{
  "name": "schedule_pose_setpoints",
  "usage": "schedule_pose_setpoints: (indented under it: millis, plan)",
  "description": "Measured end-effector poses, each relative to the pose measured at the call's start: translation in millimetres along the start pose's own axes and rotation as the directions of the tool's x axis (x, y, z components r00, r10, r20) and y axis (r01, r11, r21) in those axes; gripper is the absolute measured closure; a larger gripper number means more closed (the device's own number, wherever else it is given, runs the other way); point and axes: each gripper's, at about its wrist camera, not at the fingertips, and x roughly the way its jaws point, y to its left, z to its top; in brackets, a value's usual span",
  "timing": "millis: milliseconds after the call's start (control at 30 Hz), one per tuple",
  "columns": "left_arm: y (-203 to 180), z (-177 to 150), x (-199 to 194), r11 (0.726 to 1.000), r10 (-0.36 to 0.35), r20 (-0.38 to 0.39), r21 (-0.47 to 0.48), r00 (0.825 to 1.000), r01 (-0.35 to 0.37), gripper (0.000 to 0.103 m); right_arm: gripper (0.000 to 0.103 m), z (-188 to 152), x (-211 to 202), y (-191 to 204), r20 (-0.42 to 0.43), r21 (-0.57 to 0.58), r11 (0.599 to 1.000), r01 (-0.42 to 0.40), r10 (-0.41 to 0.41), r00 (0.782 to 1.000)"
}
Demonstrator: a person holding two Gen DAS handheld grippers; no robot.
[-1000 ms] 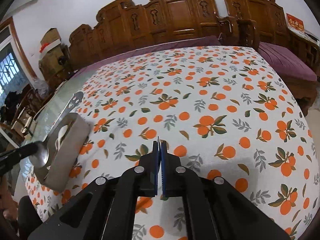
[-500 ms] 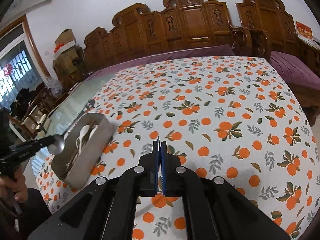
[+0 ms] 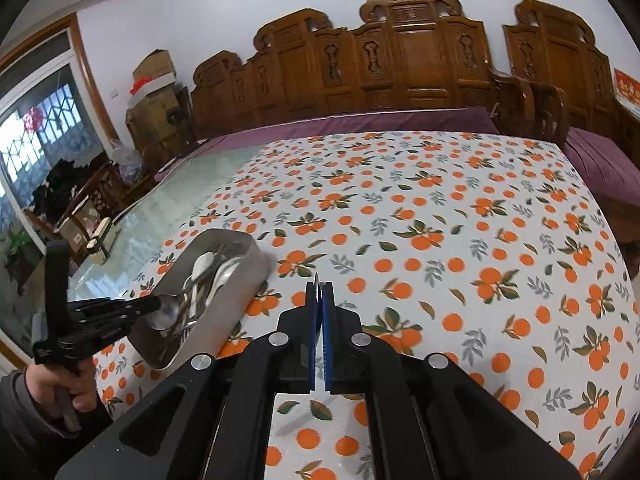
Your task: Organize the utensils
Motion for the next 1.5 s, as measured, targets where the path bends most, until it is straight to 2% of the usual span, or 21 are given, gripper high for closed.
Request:
schedule_pose_setpoints:
  millis: [333, 533, 867, 1100, 1167, 1300, 1400, 1500]
  plan:
    - [0.9, -2.9, 7.6, 1.0, -0.017, 0.003, 0.023, 1.0, 0.017, 0.102, 0.1, 10.6, 19.7, 37.1, -0.043, -0.064, 0.998, 0.001, -0.003, 0.999]
    - [1.4, -3.2, 6.6, 0.998, -0.052, -0.012, 0.03, 0.999, 0.052, 0.101, 0.1, 24.5, 22.1, 57.8, -0.044, -0.095, 0.995, -0.009, 0.005, 0.999]
    - [12.6, 4.4, -15.4, 0.996, -0.082, 0.046, 0.025, 0.996, 0.081, 0.101, 0.1, 46.5, 31.7, 94.2, -0.049, -0.144, 0.989, -0.028, 0.021, 0.999]
    - [32.9, 13.3, -28.9, 0.999, -0.051, 0.096, 0.018, 0.994, 0.049, 0.092, 0.1, 63.2, 47.5, 119.2, -0.063, -0.179, 0.983, -0.04, 0.029, 0.998]
    - [38.5, 14.7, -31.6, 0.999, -0.038, 0.107, 0.019, 0.994, 0.036, 0.086, 0.1, 65.4, 55.8, 125.0, -0.073, -0.187, 0.981, -0.041, 0.028, 0.997]
    - [49.8, 18.0, -37.1, 1.0, -0.012, 0.127, 0.017, 0.992, 0.01, 0.082, 0.1, 64.3, 80.3, 133.6, -0.109, -0.194, 0.98, -0.046, 0.025, 0.994]
    - [57.2, 19.7, -39.5, 1.0, 0.005, 0.137, 0.013, 0.991, -0.007, 0.075, 0.1, 60.5, 101.9, 139.1, -0.145, -0.201, 0.979, -0.045, 0.016, 0.989]
    - [63.8, 21.1, -40.8, 1.0, 0.01, 0.139, 0.001, 0.99, -0.01, 0.074, 0.1, 56.2, 120.4, 142.1, -0.178, -0.196, 0.979, -0.05, 0.015, 0.984]
